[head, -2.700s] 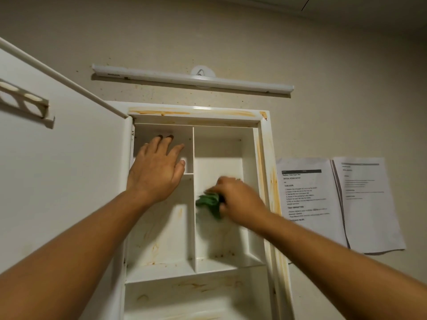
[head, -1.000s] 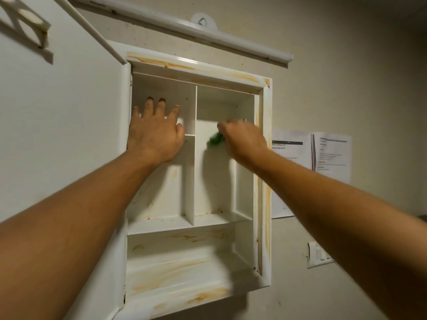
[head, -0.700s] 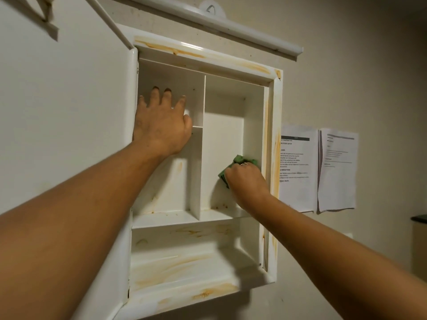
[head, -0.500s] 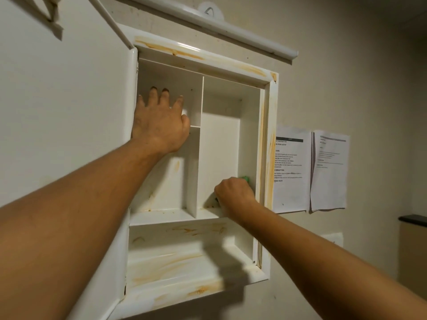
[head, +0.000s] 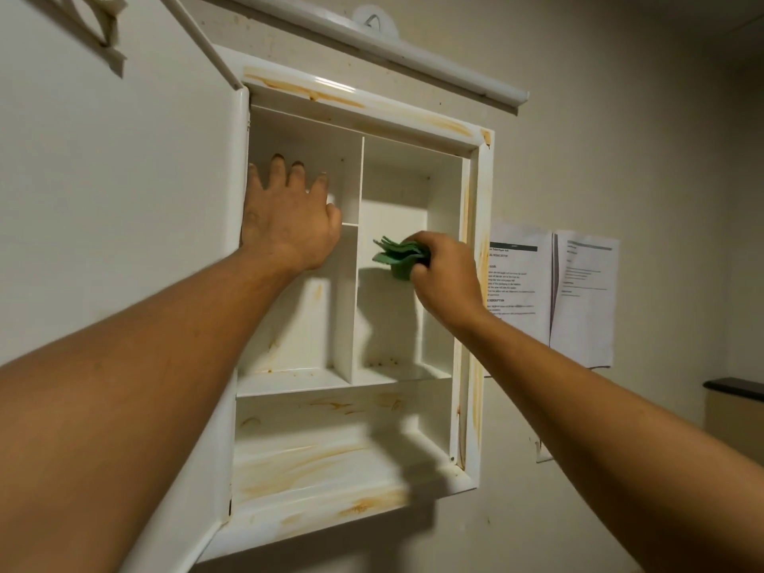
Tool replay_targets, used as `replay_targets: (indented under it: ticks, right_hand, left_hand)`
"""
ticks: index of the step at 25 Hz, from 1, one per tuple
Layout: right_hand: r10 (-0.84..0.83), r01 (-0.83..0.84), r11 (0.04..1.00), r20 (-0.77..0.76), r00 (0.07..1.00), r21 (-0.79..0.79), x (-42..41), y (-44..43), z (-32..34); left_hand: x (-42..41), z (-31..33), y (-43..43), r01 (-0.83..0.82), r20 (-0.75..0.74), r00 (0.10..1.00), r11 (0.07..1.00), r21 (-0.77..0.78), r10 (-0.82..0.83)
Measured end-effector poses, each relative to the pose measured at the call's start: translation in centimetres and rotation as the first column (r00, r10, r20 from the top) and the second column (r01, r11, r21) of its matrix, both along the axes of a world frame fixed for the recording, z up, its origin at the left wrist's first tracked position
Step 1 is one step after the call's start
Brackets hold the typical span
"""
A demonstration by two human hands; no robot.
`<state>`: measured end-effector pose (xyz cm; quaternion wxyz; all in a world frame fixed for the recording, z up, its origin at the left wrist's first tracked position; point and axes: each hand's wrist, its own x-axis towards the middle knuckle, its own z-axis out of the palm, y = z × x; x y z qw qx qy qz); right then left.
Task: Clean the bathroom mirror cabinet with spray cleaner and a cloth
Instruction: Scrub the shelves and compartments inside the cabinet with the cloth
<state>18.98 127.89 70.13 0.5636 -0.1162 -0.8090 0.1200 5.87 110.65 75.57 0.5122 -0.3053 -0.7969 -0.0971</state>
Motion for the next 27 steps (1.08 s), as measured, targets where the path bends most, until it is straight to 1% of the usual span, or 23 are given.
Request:
replay_targets:
  ticks: [1, 2, 3, 5, 7, 9, 10, 11, 12, 13, 14, 15, 16, 17, 19, 20, 21, 22, 23, 24, 25, 26, 27]
  right_hand:
    - [-0.030, 0.030, 0.997, -0.004, 1.000, 0.076, -0.5, -0.8, -0.3]
    - [-0.017, 0.011, 0.996, 0.064, 0.998, 0.087, -1.4, -1.5, -1.1]
    - [0.023, -0.031, 0.998, 0.156, 0.987, 0.048, -2.3, -2.0, -2.5]
    - [0.051, -0.052, 0.999, 0.297, 0.953, -0.004, -3.5, -2.1, -5.8]
    - [0.065, -0.073, 0.997, 0.449, 0.891, 0.001, -3.8, -2.1, -8.5]
    - [0.093, -0.096, 0.995, 0.575, 0.813, -0.025, -3.4, -2.2, -8.5]
    - [0.038, -0.071, 0.997, 0.635, 0.772, 0.026, -3.1, -1.8, -7.5]
    - [-0.080, -0.015, 0.991, 0.693, 0.716, 0.130, -2.6, -1.5, -6.3]
    - [-0.248, 0.062, 0.960, 0.720, 0.648, 0.275, -2.2, -1.1, -5.2]
    - [-0.397, 0.130, 0.907, 0.704, 0.589, 0.402, -1.7, -0.7, -4.3]
    - [-0.479, 0.185, 0.867, 0.675, 0.560, 0.462, -1.3, -0.3, -4.1]
    - [-0.506, 0.221, 0.855, 0.658, 0.558, 0.470, -1.1, -0.2, -4.2]
    - [-0.492, 0.227, 0.864, 0.659, 0.568, 0.449, -1.3, -0.3, -4.8]
    - [-0.436, 0.216, 0.896, 0.682, 0.587, 0.387, -1.6, -0.6, -5.6]
    - [-0.203, 0.145, 0.979, 0.717, 0.667, 0.142, -2.5, -1.3, -6.4]
    - [-0.058, 0.061, 0.998, 0.717, 0.695, 0.022, -3.0, -1.7, -6.5]
    - [0.049, -0.030, 0.999, 0.711, 0.701, -0.040, -3.2, -2.2, -6.5]
    - [0.104, -0.100, 0.994, 0.707, 0.699, -0.048, -3.2, -2.5, -6.6]
    - [0.122, -0.142, 0.989, 0.707, 0.697, -0.031, -3.2, -2.4, -6.7]
    - [0.080, -0.142, 0.990, 0.710, 0.700, 0.028, -3.0, -1.8, -6.6]
    - [-0.033, -0.110, 0.983, 0.720, 0.694, 0.150, -2.7, -1.0, -6.4]
    - [-0.214, -0.035, 0.950, 0.728, 0.651, 0.311, -2.4, -0.2, -6.3]
    - [-0.412, 0.054, 0.881, 0.707, 0.575, 0.469, -2.0, 0.5, -6.1]
  left_hand:
    - [0.0, 0.0, 0.0, -0.002, -0.003, 1.000, 1.000, -0.008, 0.002]
    - [0.1, 0.0, -0.1, -0.001, -0.005, 1.000, 1.000, -0.013, 0.001]
    - [0.0, 0.0, -0.1, 0.000, -0.006, 1.000, 1.000, -0.012, 0.000]
    - [0.0, -0.1, 0.0, -0.003, -0.006, 1.000, 1.000, -0.007, 0.003]
    - [-0.2, 0.0, 0.0, -0.011, -0.009, 1.000, 1.000, -0.017, 0.011]
    - [-0.2, 0.1, -0.1, -0.005, -0.006, 1.000, 1.000, -0.026, 0.004]
    - [-0.2, 0.1, -0.2, -0.005, -0.004, 1.000, 1.000, -0.025, 0.005]
    - [-0.1, 0.1, -0.1, -0.008, -0.003, 1.000, 1.000, -0.026, 0.008]
    - [-0.1, 0.0, -0.1, -0.010, -0.003, 1.000, 1.000, -0.024, 0.010]
    - [-0.1, 0.0, 0.0, -0.014, 0.000, 1.000, 1.000, -0.022, 0.014]
    - [-0.1, 0.0, 0.0, -0.016, 0.000, 1.000, 1.000, -0.023, 0.016]
    - [-0.1, 0.0, 0.0, -0.019, -0.001, 1.000, 1.000, -0.022, 0.019]
    - [0.0, 0.0, 0.1, -0.025, 0.001, 1.000, 0.999, -0.020, 0.025]
    - [0.0, 0.0, 0.2, -0.032, 0.001, 0.999, 0.999, -0.026, 0.032]
    - [-0.1, 0.0, 0.4, -0.048, -0.008, 0.999, 0.998, -0.029, 0.047]
    - [-0.3, 0.0, 0.4, -0.053, -0.010, 0.999, 0.998, -0.030, 0.053]
    - [-0.5, 0.0, 0.4, -0.054, -0.012, 0.999, 0.998, -0.035, 0.053]
    - [-0.6, 0.0, 0.3, -0.048, -0.018, 0.999, 0.998, -0.038, 0.047]
    - [-0.7, 0.0, 0.3, -0.040, -0.027, 0.999, 0.999, -0.036, 0.039]
    - [-0.7, 0.0, 0.3, -0.030, -0.035, 0.999, 0.999, -0.028, 0.029]
    - [-0.8, 0.0, 0.5, -0.022, -0.036, 0.999, 1.000, -0.020, 0.021]
    - [-0.8, 0.0, 0.5, -0.017, -0.027, 0.999, 1.000, -0.012, 0.016]
    - [-0.8, 0.0, 0.5, -0.013, -0.021, 1.000, 1.000, -0.008, 0.012]
